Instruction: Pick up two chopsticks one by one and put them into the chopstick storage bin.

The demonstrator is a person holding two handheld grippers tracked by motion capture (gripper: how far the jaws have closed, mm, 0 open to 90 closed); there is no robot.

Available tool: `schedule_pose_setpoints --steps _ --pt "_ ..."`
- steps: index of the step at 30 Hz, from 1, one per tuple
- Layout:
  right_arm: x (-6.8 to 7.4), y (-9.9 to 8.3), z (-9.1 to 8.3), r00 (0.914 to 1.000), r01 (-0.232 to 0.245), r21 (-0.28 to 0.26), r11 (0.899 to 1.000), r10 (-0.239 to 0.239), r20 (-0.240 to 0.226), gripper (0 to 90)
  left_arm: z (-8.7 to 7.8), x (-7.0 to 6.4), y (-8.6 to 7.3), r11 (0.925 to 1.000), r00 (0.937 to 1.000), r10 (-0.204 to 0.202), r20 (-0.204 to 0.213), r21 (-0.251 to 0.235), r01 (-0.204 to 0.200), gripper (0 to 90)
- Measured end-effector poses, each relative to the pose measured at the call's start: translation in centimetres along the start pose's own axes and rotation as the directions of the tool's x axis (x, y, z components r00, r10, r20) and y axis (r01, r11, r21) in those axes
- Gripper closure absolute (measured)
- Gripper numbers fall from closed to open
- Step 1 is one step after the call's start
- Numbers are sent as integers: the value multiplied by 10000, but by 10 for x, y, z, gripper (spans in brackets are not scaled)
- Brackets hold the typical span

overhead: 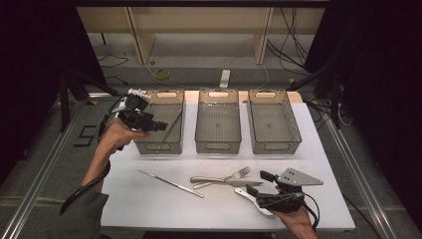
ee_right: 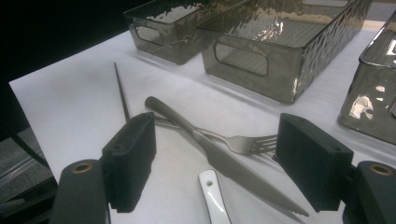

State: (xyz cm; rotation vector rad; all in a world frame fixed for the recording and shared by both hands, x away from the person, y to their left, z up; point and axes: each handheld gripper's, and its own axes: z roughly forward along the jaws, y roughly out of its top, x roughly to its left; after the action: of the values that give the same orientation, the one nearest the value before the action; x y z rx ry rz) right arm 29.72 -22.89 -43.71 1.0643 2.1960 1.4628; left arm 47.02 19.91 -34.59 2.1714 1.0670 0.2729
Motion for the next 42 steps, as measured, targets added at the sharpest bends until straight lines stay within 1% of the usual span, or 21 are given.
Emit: schedule_pose_setpoints --steps 3,5,7,8,11,13,14,16,22,23,24,25,27,28,29,32,34,35,37,39,42 --pt "0 0 0 10000 -17 6 10000 17 5 298 0 -12 -8 9990 9988 429 253 135 -432 255" --pt "0 0 0 10000 16 12 10000 -17 8 298 2 -18 -11 9937 9951 914 371 615 -936 255" --pt "0 1 0 10000 15 3 10000 -15 -1 298 3 -23 -14 9903 9930 1137 322 767 -1158 252" --pt "0 0 0 10000 7 13 10000 -7 -2 298 4 -26 -16 9884 9917 1205 453 871 -1241 253" --pt "1 1 0 10000 58 33 10000 -58 -23 298 10 -33 -27 9738 9842 1660 616 1472 -1734 252" --pt "1 1 -1 10000 69 13 10000 -69 -22 298 14 -34 -35 9647 9818 1751 742 1863 -1861 251" --pt "1 1 -1 10000 70 24 10000 -70 -33 298 16 -35 -39 9638 9823 1711 761 1941 -1829 251" --pt "1 0 0 9999 104 75 9999 -104 -25 298 20 -37 -45 9546 9799 1829 802 2240 -1965 251" --pt "2 1 0 9999 137 92 9999 -137 -33 298 33 -45 -55 9250 9663 2299 1160 2825 -2540 251" --pt "2 1 0 9999 128 84 9999 -127 -42 298 36 -47 -57 9224 9649 2340 1195 2863 -2591 251" --pt "2 1 0 9999 126 77 9999 -126 -49 298 38 -49 -58 9145 9610 2451 1285 2983 -2731 252" --pt "2 1 0 9999 102 92 9999 -102 -51 298 42 -52 -60 9097 9592 2482 1355 3077 -2788 252" --pt "2 0 0 9998 170 108 9998 -170 -59 298 48 -56 -64 8912 9520 2656 1521 3379 -3026 254" --pt "2 1 0 9999 154 88 9998 -154 -60 298 50 -58 -66 8805 9466 2803 1592 3502 -3196 258" --pt "2 1 0 9999 158 68 9999 -158 -63 298 52 -59 -67 8725 9428 2894 1653 3595 -3309 263" --pt "2 0 0 9999 113 122 9999 -112 -53 298 56 -62 -71 8548 9353 3073 1756 3811 -3523 288" --pt "2 0 0 9999 159 84 9998 -158 -67 298 59 -63 -74 8386 9274 3203 1933 3976 -3725 300" --pt "2 1 0 9999 142 97 9999 -141 -73 298 61 -64 -76 8330 9244 3259 1980 4022 -3799 308" --pt "1 0 0 9999 145 133 9998 -144 -69 298 64 -66 -78 8132 9138 3456 2135 4178 -4052 327" --pt "1 0 0 9998 165 96 9998 -165 -71 298 69 -67 -82 8082 9139 3497 2062 4269 -4056 340" --pt "2 0 0 9999 126 151 9998 -125 -71 298 73 -66 -85 7866 9068 3644 2121 4511 -4217 372"
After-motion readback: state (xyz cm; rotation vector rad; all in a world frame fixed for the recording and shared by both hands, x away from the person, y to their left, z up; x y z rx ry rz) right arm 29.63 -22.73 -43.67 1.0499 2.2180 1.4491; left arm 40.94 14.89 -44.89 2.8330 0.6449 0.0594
